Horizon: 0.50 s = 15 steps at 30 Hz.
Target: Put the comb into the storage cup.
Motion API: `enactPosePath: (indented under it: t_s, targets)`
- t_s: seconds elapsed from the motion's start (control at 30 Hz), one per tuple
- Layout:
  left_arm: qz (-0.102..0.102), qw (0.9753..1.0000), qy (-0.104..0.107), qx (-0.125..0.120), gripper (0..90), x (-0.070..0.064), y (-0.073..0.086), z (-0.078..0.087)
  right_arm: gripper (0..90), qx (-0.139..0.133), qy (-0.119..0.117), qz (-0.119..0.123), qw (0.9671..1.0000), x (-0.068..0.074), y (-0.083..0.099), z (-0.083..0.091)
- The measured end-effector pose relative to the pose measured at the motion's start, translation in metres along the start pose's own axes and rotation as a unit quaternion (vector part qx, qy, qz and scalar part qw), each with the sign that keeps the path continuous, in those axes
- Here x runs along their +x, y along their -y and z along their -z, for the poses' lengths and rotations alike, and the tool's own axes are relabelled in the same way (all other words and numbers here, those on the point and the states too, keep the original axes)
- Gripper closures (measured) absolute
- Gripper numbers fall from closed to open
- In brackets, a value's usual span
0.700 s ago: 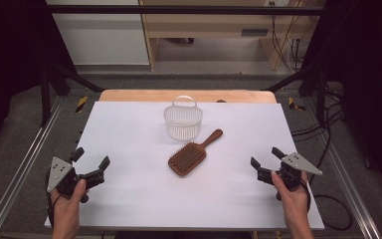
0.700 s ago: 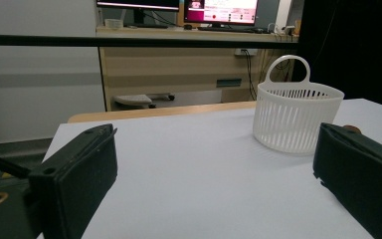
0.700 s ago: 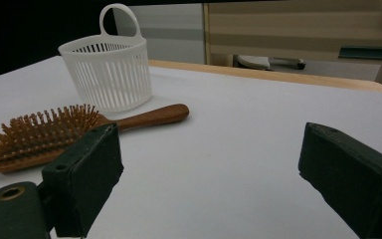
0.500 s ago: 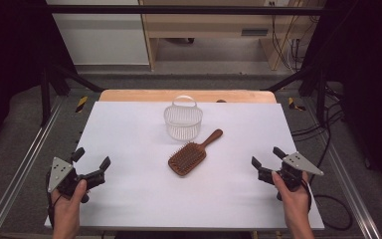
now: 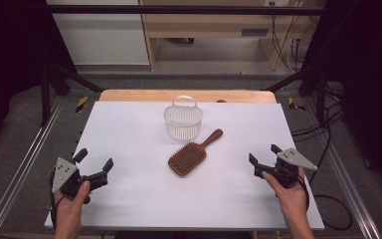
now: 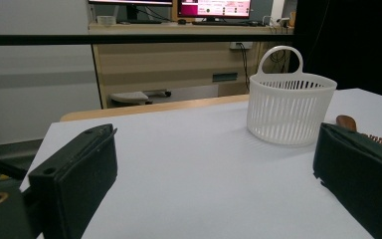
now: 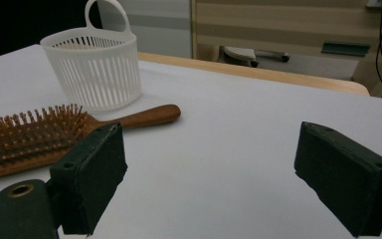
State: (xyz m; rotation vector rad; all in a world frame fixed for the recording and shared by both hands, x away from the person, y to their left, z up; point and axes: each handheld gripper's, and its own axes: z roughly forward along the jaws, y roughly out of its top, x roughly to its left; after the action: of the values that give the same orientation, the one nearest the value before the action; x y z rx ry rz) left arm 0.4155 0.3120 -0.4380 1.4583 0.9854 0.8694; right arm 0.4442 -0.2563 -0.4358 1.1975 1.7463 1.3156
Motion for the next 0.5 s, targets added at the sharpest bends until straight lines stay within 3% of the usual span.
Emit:
enactPosePath:
  t_s: [0.23, 0.3, 0.5]
  targets:
    - [-0.003, 1.0, 0.003, -0.001, 3.8, -0.002, 0.0, 0.0, 15.6, 0.005, -0.003, 0.01, 0.9999, 0.0, -0.028, -0.008]
    - [-0.004, 1.0, 0.004, -0.002, 3.7, -0.003, 0.0, 0.0, 16.8, 0.013, -0.005, 0.016, 0.9998, 0.002, -0.045, -0.015]
    - [-0.007, 1.0, 0.006, -0.001, 3.7, -0.004, 0.0, -0.001, 20.4, 0.035, -0.013, 0.036, 0.9986, 0.008, -0.068, -0.034]
